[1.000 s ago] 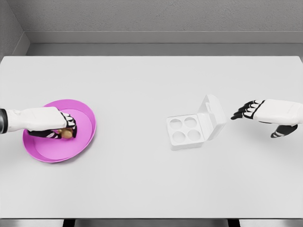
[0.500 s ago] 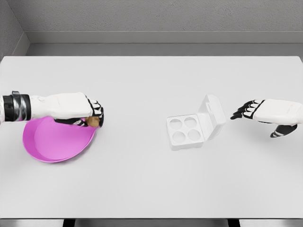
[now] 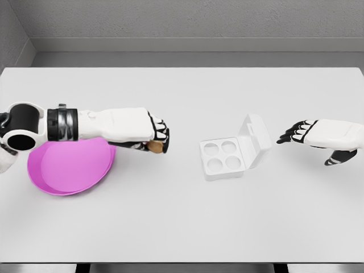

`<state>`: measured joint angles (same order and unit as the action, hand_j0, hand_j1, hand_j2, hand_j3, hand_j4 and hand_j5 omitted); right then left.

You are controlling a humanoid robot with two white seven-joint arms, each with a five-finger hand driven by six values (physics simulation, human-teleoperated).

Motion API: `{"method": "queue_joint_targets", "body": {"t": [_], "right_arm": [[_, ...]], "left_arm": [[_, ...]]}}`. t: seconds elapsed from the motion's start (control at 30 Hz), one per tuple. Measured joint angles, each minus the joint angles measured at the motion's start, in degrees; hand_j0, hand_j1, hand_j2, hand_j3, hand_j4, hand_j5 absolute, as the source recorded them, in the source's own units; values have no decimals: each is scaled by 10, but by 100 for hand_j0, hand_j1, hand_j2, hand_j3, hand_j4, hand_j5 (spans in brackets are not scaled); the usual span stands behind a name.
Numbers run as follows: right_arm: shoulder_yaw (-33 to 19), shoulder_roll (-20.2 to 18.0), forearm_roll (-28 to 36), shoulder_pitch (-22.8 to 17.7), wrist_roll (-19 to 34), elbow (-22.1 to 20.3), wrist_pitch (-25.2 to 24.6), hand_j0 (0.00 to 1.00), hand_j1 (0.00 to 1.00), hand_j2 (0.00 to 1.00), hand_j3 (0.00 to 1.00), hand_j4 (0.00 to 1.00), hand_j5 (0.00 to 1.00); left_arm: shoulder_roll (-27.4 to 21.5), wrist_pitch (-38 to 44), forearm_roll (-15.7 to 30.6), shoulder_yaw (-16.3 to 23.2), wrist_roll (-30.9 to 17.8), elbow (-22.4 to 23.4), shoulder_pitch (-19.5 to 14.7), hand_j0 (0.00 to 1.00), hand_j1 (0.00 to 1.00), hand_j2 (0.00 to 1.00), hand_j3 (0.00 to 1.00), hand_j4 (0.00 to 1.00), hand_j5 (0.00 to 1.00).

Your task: Pack egg into the box and close the box lid

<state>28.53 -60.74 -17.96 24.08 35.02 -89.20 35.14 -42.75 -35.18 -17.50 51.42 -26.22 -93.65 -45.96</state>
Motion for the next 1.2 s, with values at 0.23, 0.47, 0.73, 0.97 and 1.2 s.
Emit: {"method": "queue_joint_targets", "body": {"t": [0.23,0.47,0.73,0.97,1.2], "right_arm": [[1,0,0,0,0,0,0,100,100,100,100,100,100],[1,0,-1,-1,0,0,0,100,100,100,100,100,100],[2,0,-1,-1,0,0,0,100,100,100,100,100,100],[2,0,-1,0,0,4,0,100,100,100,100,100,100],[1,0,-2,0,0,6,0,100,100,100,100,100,100]], "left_arm": [[76,0,-8,34,-3,32,-33,35,35,35,35,35,35],[192,-1,-15,47,-57,142,-36,35,35,35,35,35,35],[238,0,-13,48,-72,181,-41,36,36,36,36,36,36],[249,0,-19,50,-73,201,-40,37,37,37,37,37,37],[272,0,-35,55,-74,235,-40,40,40,40,40,40,40]]}}
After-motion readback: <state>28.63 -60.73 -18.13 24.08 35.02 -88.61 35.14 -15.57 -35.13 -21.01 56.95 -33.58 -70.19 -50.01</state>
